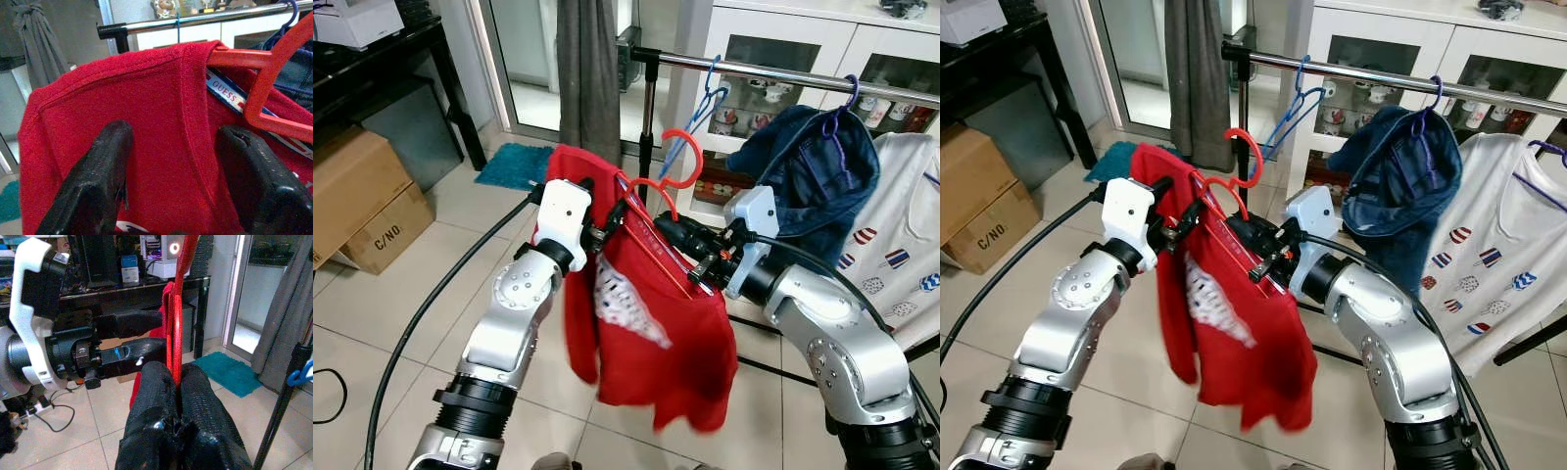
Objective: Hang hanger
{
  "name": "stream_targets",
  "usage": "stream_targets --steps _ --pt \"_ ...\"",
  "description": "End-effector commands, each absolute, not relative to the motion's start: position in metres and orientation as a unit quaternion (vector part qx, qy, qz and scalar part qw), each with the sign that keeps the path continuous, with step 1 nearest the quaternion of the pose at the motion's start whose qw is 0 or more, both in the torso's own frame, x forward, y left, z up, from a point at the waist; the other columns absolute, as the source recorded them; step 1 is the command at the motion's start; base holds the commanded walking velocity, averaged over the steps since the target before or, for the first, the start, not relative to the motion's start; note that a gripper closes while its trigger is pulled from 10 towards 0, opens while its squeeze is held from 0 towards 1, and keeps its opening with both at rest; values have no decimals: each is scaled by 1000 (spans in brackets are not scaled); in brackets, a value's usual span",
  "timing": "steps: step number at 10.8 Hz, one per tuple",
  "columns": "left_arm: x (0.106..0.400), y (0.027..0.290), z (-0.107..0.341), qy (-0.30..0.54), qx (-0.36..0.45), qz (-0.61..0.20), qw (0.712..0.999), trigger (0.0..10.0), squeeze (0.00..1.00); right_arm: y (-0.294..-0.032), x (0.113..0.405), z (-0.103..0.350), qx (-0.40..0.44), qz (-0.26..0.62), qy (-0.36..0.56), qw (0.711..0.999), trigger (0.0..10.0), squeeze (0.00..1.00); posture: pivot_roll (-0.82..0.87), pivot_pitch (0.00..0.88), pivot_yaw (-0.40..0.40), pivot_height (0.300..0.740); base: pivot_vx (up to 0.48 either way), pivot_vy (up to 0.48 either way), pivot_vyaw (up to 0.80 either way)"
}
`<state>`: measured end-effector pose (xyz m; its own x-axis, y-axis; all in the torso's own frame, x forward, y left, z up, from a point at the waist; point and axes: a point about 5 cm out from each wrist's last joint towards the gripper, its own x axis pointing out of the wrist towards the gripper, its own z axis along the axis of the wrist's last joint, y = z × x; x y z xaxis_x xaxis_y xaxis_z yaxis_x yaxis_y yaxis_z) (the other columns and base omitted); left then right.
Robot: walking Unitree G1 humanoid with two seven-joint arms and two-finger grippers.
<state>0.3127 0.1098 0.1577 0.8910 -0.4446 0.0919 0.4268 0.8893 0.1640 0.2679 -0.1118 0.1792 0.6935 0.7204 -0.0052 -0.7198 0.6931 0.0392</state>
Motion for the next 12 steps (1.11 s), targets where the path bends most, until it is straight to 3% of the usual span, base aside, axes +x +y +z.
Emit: stream_targets --steps 1,7,12 --pt "313 114 156 -64 70 -211 973 0 0 -113 265 188 22 389 -9 921 0 0 -53 0 29 740 0 0 0" --pt "312 127 154 -68 69 -174 980 0 0 -117 265 183 36 384 -4 923 0 0 -38 0 20 740 0 0 0" --pt "316 125 150 -56 62 -203 976 0 0 -119 266 185 37 379 -11 925 0 0 -54 0 37 740 0 0 0"
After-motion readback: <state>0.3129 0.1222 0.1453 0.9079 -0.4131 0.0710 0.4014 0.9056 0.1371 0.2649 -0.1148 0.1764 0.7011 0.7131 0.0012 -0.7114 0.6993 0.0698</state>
